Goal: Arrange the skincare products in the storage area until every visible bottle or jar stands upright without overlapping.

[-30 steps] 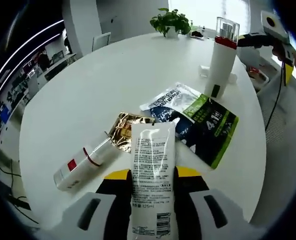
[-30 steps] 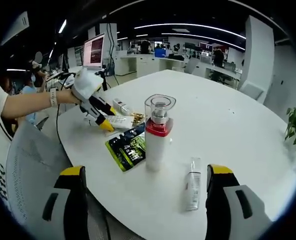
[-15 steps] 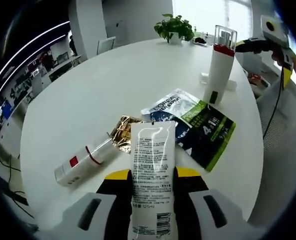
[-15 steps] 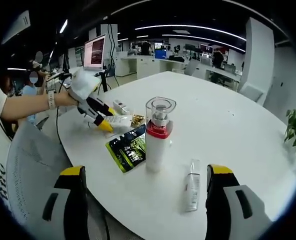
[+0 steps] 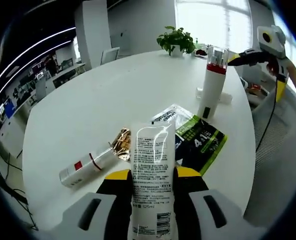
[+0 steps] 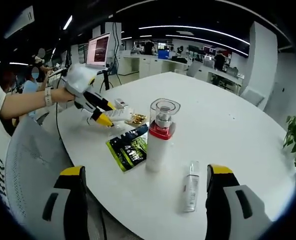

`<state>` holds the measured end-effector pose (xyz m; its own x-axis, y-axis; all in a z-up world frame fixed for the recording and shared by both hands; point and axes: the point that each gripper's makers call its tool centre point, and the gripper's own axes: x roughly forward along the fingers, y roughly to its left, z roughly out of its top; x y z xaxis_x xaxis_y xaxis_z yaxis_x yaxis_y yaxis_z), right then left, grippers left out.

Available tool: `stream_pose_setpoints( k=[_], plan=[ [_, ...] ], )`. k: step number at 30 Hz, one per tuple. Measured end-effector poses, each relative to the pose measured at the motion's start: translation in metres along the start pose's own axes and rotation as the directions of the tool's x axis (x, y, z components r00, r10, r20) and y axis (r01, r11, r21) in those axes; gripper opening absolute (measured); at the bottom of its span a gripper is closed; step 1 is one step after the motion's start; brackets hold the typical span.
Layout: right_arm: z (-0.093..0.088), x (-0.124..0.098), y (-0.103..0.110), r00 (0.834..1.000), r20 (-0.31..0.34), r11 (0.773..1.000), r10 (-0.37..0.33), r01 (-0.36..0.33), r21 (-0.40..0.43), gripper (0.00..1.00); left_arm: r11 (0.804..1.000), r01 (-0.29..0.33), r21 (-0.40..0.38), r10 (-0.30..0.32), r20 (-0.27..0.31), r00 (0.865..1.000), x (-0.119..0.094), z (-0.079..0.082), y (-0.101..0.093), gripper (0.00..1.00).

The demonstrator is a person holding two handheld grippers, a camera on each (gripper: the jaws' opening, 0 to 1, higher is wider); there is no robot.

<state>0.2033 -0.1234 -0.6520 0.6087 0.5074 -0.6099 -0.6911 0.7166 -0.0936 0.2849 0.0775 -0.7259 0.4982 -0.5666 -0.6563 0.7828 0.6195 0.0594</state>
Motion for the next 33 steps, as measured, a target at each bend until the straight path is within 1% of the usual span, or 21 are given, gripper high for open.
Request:
stream_pose_setpoints(
  k=[1,3,7,10,13,19,23,29,33],
  plan=[
    [0.000,0.000,0.000,1.000,0.002,1.000,-0.003,0.003,0.001,1.00,1.000,-0.001,0.002,0.001,0.004,1.000,-0.002,0.000,-0.003,0.29],
    [0.001,-0.002,0.000,1.000,0.015,1.000,-0.003,0.003,0.008,1.00,1.000,-0.003,0.001,0.003,0.013,1.000,-0.005,0.002,-0.003,0.29],
    [0.004,-0.004,0.000,0.999,0.038,0.999,0.001,-0.002,0.033,1.00,1.000,-0.002,-0.005,0.002,0.041,0.999,-0.010,0.012,-0.007,0.29],
    [0.006,-0.006,-0.001,0.999,0.049,0.999,-0.003,0.002,0.039,1.00,1.000,-0.012,0.008,0.011,0.057,0.998,-0.015,0.017,-0.010,0.29],
    [0.011,-0.007,-0.003,0.997,0.074,0.999,-0.012,0.009,0.047,1.00,1.000,-0.014,0.009,0.013,0.071,0.997,-0.017,0.022,-0.010,0.29],
    [0.017,-0.008,-0.003,0.995,0.099,0.999,-0.014,0.009,0.053,1.00,1.000,-0.018,0.014,0.016,0.105,0.994,-0.023,0.032,-0.012,0.29],
    [0.021,-0.010,-0.003,0.993,0.115,0.998,-0.019,0.013,0.055,1.00,1.000,-0.011,0.019,0.009,0.128,0.992,-0.028,0.039,-0.017,0.29],
    [0.030,-0.015,-0.002,0.989,0.143,0.999,-0.023,0.018,0.040,0.99,0.999,0.007,0.036,-0.013,0.173,0.985,-0.037,0.057,-0.034,0.29],
    [0.034,-0.016,-0.001,0.988,0.156,0.999,-0.022,0.016,0.040,0.96,0.999,0.025,0.038,-0.032,0.197,0.980,-0.039,0.064,-0.036,0.29]
  ],
)
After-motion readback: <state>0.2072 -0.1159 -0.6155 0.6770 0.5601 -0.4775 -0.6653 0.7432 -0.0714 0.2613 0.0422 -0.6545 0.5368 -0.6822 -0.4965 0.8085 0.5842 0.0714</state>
